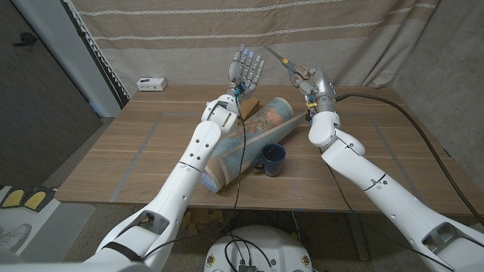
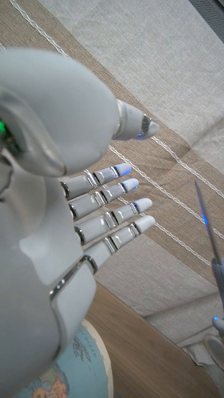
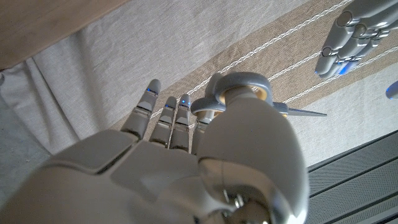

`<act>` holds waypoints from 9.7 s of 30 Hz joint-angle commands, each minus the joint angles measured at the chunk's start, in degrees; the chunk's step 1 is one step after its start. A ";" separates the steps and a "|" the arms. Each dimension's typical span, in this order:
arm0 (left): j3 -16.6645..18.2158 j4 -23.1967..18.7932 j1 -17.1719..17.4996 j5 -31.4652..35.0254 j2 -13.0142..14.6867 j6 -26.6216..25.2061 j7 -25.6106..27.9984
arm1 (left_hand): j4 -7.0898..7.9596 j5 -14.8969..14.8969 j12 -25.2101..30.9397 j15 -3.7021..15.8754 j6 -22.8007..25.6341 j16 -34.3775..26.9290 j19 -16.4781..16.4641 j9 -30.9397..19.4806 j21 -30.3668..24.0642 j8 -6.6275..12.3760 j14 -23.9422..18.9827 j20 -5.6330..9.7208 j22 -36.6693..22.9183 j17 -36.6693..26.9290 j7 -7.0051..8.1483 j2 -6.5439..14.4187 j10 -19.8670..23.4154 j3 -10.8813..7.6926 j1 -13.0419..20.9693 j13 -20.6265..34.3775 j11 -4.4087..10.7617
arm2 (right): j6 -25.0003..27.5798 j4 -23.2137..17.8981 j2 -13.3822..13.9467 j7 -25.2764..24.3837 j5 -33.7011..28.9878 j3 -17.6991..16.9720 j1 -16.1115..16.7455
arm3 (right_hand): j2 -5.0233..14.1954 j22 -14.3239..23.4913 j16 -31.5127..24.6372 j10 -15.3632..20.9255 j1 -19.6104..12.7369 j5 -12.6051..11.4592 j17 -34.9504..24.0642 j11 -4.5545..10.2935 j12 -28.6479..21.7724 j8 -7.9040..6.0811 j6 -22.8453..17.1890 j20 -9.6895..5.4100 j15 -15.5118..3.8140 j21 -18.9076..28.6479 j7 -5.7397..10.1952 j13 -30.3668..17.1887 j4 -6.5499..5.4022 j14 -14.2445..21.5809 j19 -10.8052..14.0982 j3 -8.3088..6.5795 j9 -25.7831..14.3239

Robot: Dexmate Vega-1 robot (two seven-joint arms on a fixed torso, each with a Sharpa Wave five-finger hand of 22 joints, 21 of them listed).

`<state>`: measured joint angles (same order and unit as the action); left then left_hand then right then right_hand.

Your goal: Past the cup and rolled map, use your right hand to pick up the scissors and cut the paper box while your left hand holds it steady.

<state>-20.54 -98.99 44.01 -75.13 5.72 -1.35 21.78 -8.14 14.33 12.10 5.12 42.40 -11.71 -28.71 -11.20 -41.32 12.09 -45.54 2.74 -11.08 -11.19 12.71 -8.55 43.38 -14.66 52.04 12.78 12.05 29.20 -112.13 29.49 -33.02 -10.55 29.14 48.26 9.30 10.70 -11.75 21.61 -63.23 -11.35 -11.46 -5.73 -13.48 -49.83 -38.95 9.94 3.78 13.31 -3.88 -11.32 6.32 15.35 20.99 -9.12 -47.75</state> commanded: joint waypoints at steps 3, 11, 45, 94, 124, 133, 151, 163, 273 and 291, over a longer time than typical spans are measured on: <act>0.60 -2.19 1.96 1.77 1.22 2.45 1.20 | 0.26 0.16 0.35 7.67 0.84 -0.35 -1.44 0.00 -0.81 0.24 -0.42 7.78 -0.37 -0.16 -0.04 0.37 0.88 -0.01 -0.15 -0.15 -0.06 | -2.23 -0.82 0.32 1.05 7.40 -2.25 1.02 | 0.17 0.15 0.19 -0.06 0.50 0.01 0.07 0.07 0.30 -0.53 0.11 0.37 0.30 -0.35 0.27 -0.16 -0.06 0.12 0.10 -0.20 0.14; 0.86 -3.30 2.39 1.94 1.83 3.04 0.92 | 0.26 0.22 0.19 7.73 1.04 -0.41 -1.64 0.03 -1.05 0.07 -0.86 7.91 -0.53 -0.12 -0.04 0.15 0.99 0.15 -0.47 -0.28 -0.12 | -3.06 -1.24 1.04 1.57 9.24 -2.56 1.09 | 0.17 0.14 0.28 -0.26 0.62 -0.07 0.09 -0.02 0.45 -0.58 0.36 0.39 0.27 -0.40 0.36 -0.16 -0.11 -0.03 0.09 -0.20 0.26; 1.60 -3.60 4.23 4.83 4.48 6.73 -5.48 | 0.22 1.49 -0.74 7.63 -3.28 0.72 -1.08 -0.15 1.72 -1.19 3.61 7.86 0.39 0.34 -1.87 -1.40 -1.67 3.28 -4.26 -0.66 -1.63 | -14.39 0.48 2.35 5.86 25.24 -8.38 4.02 | 0.42 0.16 0.74 -1.82 1.38 -0.28 0.08 0.90 1.23 -1.46 1.56 0.24 -0.73 -0.70 1.08 -0.25 -0.52 -1.77 -0.14 -0.39 0.33; 4.92 -8.24 8.81 12.60 7.66 14.15 -0.94 | 0.58 2.80 -0.81 7.45 -6.47 0.86 2.28 -0.13 3.70 -1.15 7.61 6.46 0.07 0.35 -1.00 -0.44 -3.76 4.38 -5.79 -0.76 -1.46 | -12.38 -2.24 6.50 11.11 50.60 -14.81 6.84 | 0.17 0.20 0.59 -1.90 1.47 -0.21 0.06 0.31 1.20 -2.95 1.50 0.67 0.22 -0.99 0.70 -0.33 -0.15 -2.22 -0.76 -0.99 0.93; 5.23 -7.76 7.94 14.87 9.39 12.89 0.98 | 0.62 3.09 -0.72 7.39 -6.73 0.66 2.83 -0.10 4.05 -1.02 7.96 6.00 0.00 0.36 -0.90 -0.22 -4.11 4.59 -6.09 -0.79 -1.62 | -13.36 -1.30 8.81 15.84 66.12 -18.20 7.30 | -0.15 0.12 0.79 -1.55 2.18 0.07 0.04 0.79 0.99 -4.94 1.37 1.79 0.27 -2.18 0.97 -0.40 -0.02 -4.16 -5.95 -1.44 1.13; 5.54 -7.81 7.59 14.87 9.91 12.01 1.61 | 0.65 3.15 -0.68 7.38 -6.56 0.63 2.83 -0.09 4.09 -0.91 8.07 5.98 -0.02 0.36 -0.90 -0.16 -4.13 4.64 -6.19 -0.80 -1.69 | -12.97 -0.82 9.80 17.92 71.20 -19.30 7.42 | -0.23 0.10 0.67 -1.44 2.20 0.05 0.04 0.61 0.94 -5.23 1.63 1.58 0.27 -1.93 0.85 -0.42 0.08 -4.05 -5.67 -1.51 1.18; 5.31 -8.23 7.44 15.95 9.32 12.32 3.13 | 0.68 3.32 -0.44 7.37 -6.00 0.43 2.78 -0.06 4.15 -0.63 7.96 6.01 -0.06 0.36 -0.53 0.08 -3.81 4.69 -6.31 -0.83 -1.53 | -12.67 1.28 11.15 23.68 79.71 -20.60 7.03 | -0.48 0.05 0.45 -1.23 2.17 -0.23 0.08 4.63 0.83 -6.05 0.92 1.73 -0.15 -1.51 0.81 -0.45 0.43 -3.57 -5.09 -1.46 2.71; 5.18 -8.02 7.34 16.00 9.06 12.39 3.03 | 0.71 3.43 -0.41 7.37 -5.66 0.34 2.75 -0.04 4.18 -0.51 7.89 6.01 -0.09 0.36 -0.35 0.25 -3.84 4.70 -6.38 -0.84 -1.53 | -12.88 0.95 11.90 24.30 83.26 -22.13 8.15 | -0.35 0.04 0.46 -1.06 2.98 -0.32 -0.25 3.04 0.64 -6.64 0.40 2.04 -0.99 -1.45 0.46 -0.76 0.10 -4.32 -5.14 -1.20 4.33; 6.25 -8.41 8.48 13.67 9.96 12.05 1.75 | 0.74 3.99 -0.21 7.37 -2.09 0.16 3.22 0.10 4.87 0.23 8.02 5.89 -0.13 0.40 -0.61 0.82 -3.88 4.90 -6.87 -0.92 -1.25 | -13.73 3.25 8.11 34.42 96.62 -23.57 10.33 | -2.92 -0.21 0.45 4.41 1.18 -1.77 0.48 5.98 -2.89 1.63 -0.65 1.18 -2.33 -1.68 3.92 -0.86 2.01 0.38 -1.54 -0.55 24.59; 6.38 -8.44 8.79 13.57 9.93 12.31 1.74 | 0.74 4.05 -0.18 7.36 -1.31 0.13 3.21 0.13 4.95 0.31 7.98 5.82 -0.13 0.40 -0.56 0.83 -3.86 4.95 -6.98 -0.93 -1.22 | -12.93 3.53 8.44 34.54 96.92 -23.39 9.85 | -3.67 -0.15 -0.13 6.30 5.43 -2.00 -0.37 6.12 -8.44 -14.51 0.67 1.68 -2.30 -1.46 1.49 -9.53 0.42 1.19 -0.71 1.94 8.58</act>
<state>-14.24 -107.46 52.71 -61.50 15.67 10.82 23.47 -7.35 17.83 11.66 3.68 40.43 -11.04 -25.57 -10.93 -36.61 12.09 -37.57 2.78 -11.05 -10.68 12.17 -7.66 39.24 -10.08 45.40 11.73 10.64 16.03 -108.67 37.83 1.71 86.29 5.64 58.36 5.60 10.40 -11.30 27.20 -58.51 -12.96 -11.61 0.32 -21.30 -61.57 -37.96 11.39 1.27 11.66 -1.69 -20.05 6.70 15.87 19.75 -7.60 -36.76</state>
